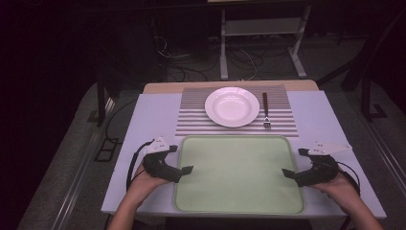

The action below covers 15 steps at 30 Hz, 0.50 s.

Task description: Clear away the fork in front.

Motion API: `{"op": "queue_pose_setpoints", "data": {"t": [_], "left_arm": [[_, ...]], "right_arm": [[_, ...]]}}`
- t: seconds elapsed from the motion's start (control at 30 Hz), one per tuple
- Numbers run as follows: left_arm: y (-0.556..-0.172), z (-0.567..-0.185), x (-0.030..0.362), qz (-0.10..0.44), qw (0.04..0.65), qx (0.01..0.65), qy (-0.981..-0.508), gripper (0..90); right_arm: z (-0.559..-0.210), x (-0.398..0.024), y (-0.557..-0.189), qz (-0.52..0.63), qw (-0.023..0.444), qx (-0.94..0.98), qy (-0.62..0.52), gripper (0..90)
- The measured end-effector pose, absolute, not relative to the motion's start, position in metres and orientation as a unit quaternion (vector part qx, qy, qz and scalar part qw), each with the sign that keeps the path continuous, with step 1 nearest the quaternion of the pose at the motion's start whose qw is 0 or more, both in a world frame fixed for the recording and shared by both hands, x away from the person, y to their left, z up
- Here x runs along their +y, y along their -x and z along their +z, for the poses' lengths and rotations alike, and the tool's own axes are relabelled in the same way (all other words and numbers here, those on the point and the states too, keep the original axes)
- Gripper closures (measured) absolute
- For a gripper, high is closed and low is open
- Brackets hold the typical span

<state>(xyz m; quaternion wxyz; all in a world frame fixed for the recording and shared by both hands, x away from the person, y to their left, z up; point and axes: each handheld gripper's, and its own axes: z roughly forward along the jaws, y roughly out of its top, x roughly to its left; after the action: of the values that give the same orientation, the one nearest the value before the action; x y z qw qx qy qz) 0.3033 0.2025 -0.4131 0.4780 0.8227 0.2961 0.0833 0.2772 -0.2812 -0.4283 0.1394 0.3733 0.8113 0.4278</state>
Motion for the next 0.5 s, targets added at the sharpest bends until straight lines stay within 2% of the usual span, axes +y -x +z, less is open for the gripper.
{"op": "queue_pose_setpoints", "data": {"t": [0.5], "left_arm": [[-0.304,-0.415,0.200,0.080,0.477,0.296,-0.824,0.0]], "right_arm": [[-0.426,-0.276,-0.293,0.428,0.132,0.809,-0.380,0.0]]}}
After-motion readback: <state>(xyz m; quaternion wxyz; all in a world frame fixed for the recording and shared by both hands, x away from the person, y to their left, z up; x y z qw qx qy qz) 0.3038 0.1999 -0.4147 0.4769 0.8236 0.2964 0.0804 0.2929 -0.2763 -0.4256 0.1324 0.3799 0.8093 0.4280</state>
